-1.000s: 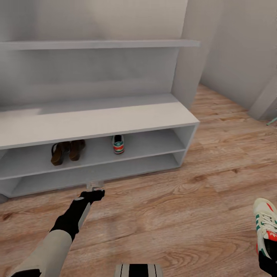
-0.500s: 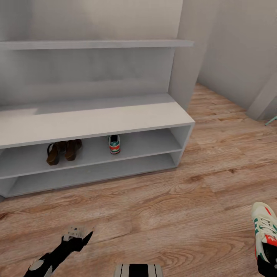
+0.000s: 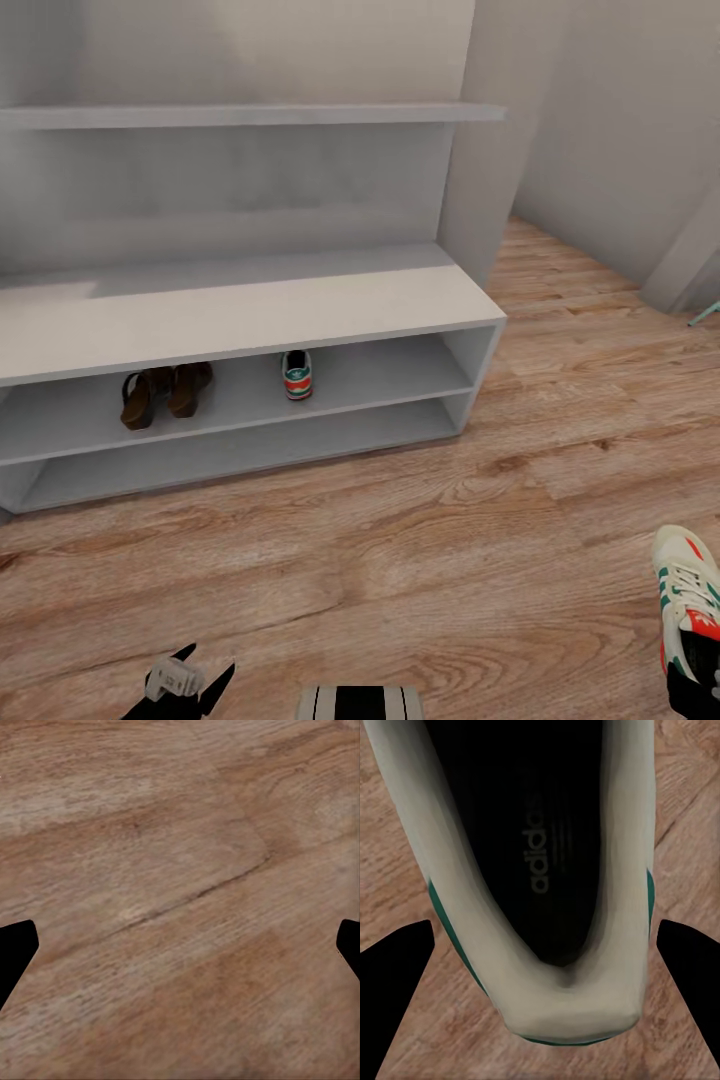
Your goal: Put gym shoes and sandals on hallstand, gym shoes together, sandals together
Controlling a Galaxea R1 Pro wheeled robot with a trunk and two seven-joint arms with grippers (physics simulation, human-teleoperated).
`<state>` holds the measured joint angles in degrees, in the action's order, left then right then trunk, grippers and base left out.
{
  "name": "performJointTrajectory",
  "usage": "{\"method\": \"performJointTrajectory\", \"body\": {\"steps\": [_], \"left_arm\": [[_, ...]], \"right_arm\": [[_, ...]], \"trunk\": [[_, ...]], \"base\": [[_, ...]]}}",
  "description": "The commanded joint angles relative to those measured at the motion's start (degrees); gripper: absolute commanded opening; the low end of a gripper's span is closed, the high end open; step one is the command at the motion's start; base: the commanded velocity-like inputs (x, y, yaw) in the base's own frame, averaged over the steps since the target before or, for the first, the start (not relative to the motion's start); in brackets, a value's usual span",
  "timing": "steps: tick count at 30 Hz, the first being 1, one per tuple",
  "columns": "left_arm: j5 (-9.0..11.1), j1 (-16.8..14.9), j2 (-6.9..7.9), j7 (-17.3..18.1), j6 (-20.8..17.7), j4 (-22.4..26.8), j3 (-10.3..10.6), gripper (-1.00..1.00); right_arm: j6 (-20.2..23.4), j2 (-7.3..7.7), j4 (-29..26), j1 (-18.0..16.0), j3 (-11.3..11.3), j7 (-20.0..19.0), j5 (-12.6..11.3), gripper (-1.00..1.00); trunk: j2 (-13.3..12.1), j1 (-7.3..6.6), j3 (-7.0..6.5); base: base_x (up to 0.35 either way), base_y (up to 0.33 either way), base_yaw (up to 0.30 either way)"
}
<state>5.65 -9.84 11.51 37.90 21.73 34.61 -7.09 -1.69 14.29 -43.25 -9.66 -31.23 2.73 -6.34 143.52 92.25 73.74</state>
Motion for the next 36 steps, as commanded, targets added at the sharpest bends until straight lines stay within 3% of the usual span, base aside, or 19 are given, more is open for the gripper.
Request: {"method": "performJointTrajectory", "body": {"steps": [1,7,9,22,36], "left_arm": [[0.5,0.0,0.00,0.5,-0.1,-0.1,-0.1,1.00],[0.8,0.1,0.09,0.5,-0.3,0.0,-0.2,1.00],[2.4,0.1,0.10,0.5,-0.3,0.0,-0.2,1.00],[2.7,0.1,0.10,0.5,-0.5,0.0,-0.2,1.00],[2.7,0.1,0.10,0.3,-0.7,0.0,-0.2,1.00]], "right_arm": [[-0.2,-0.01,0.0,0.0,0.1,0.2,-0.6,-1.00],[-0.2,-0.14,0.2,0.0,0.1,0.2,-0.6,-1.00],[-0.2,-0.14,0.2,0.0,0.1,0.3,-0.6,-1.00],[-0.2,-0.14,0.3,0.0,0.1,0.3,-0.6,-1.00],[-0.2,-0.14,0.3,0.0,0.1,0.3,-0.6,-1.00]], "trunk": [[0.0,-0.01,0.04],[0.0,-0.01,0.04],[0.0,-0.01,0.04],[0.0,-0.01,0.04],[0.0,-0.01,0.04]], "base": [[0.000,-0.033,0.000],[0.000,-0.192,0.000],[-0.139,-0.258,0.000],[-0.176,-0.248,0.014],[-0.209,-0.203,0.205]]}}
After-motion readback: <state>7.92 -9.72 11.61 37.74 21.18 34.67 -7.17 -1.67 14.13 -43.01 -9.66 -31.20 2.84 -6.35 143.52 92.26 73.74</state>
